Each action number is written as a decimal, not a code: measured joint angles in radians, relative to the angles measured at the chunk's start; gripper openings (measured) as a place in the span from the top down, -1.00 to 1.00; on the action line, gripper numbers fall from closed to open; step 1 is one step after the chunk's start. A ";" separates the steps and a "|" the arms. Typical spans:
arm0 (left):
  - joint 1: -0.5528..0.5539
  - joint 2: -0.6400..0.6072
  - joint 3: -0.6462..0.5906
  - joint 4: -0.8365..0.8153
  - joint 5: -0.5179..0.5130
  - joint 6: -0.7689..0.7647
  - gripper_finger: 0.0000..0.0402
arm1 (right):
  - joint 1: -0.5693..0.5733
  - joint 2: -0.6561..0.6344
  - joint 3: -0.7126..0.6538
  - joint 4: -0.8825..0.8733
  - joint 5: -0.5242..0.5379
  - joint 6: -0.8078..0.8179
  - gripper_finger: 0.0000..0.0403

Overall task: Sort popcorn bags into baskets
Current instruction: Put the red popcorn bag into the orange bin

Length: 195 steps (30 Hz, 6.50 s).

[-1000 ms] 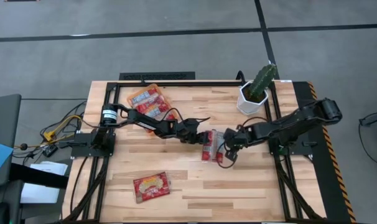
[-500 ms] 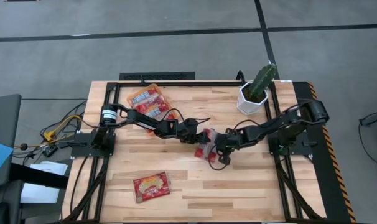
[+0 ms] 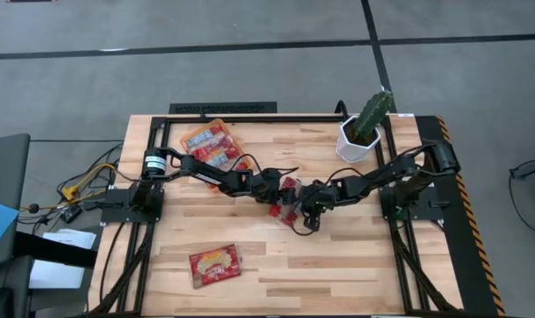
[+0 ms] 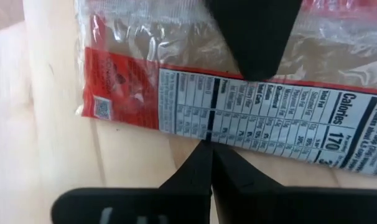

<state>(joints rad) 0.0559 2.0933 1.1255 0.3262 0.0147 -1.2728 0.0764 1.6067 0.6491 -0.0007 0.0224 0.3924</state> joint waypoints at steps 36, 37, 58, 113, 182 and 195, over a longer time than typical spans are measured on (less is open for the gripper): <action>0.334 -0.555 0.004 -0.545 0.403 0.550 0.98 | -0.001 -0.747 -0.002 -0.624 0.295 0.078 0.85; 0.372 -0.593 0.002 -0.630 0.398 0.597 0.98 | -0.001 -0.741 -0.002 -0.625 0.295 0.078 0.84; 0.984 -0.619 0.004 -1.138 0.553 1.421 0.98 | -0.001 -0.595 -0.002 -0.593 0.265 0.097 0.82; 0.323 -0.821 0.002 -1.419 0.383 1.117 -0.48 | 0.029 -0.586 -0.002 -0.591 0.263 0.093 0.82; -0.478 -0.477 -0.498 -0.333 0.260 0.374 0.98 | 0.087 -0.586 -0.002 -0.598 0.238 0.123 0.79; -0.331 -0.709 -0.462 -0.367 0.180 0.265 1.00 | 0.087 -0.586 -0.002 -0.597 0.242 0.114 0.79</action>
<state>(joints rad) -0.2752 1.3839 0.6635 -0.0412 0.1946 -1.0080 0.1635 1.0206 0.6472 -0.5980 0.2642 0.5064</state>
